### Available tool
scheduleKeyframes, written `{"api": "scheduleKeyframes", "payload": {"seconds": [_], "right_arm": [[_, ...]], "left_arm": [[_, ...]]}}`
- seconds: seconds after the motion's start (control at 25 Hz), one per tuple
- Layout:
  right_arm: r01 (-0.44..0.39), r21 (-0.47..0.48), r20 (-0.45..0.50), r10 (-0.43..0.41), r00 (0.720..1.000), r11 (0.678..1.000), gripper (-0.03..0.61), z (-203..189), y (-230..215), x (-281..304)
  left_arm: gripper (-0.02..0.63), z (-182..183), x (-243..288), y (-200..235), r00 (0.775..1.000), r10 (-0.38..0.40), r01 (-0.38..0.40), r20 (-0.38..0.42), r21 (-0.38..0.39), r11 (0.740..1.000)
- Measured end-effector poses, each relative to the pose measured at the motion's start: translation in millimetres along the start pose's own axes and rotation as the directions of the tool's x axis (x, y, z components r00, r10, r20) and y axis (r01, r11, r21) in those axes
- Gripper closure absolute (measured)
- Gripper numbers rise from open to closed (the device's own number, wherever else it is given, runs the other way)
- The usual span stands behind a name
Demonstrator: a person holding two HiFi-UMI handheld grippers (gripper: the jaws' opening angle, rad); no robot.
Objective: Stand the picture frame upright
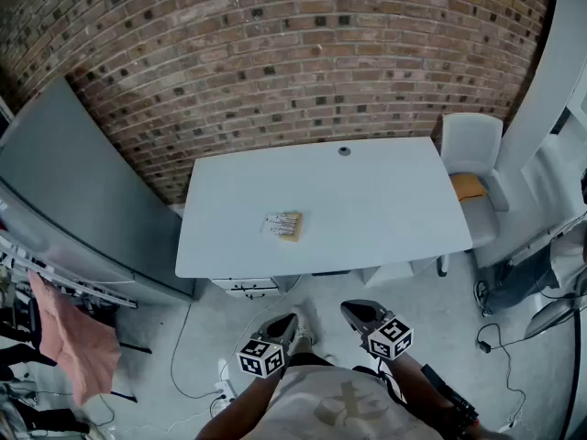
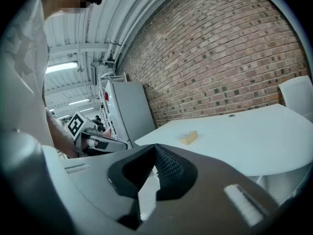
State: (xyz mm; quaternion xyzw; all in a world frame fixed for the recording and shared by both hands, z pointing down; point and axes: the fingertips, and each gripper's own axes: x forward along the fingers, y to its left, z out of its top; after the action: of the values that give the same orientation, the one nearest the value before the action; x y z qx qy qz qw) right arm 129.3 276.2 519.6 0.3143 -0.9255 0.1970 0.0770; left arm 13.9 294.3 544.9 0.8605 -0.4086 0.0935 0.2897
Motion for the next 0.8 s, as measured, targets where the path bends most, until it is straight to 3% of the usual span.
{"api": "scheduleKeyframes", "payload": {"seconds": [0.24,0.8], "right_arm": [[-0.008,-0.017,0.004,0.008,1.000,1.000,0.572,-8,20,-20],[-0.045,-0.050,0.022,0.046,0.999,0.998,0.572,-8,44,-19]], "left_arm": [[0.612,-7,-17,-20,1.000,0.005,-0.006,0.020,0.044,0.999],[0.612,-14,-50,-18,0.997,0.072,-0.074,0.042,0.051,0.996]]}}
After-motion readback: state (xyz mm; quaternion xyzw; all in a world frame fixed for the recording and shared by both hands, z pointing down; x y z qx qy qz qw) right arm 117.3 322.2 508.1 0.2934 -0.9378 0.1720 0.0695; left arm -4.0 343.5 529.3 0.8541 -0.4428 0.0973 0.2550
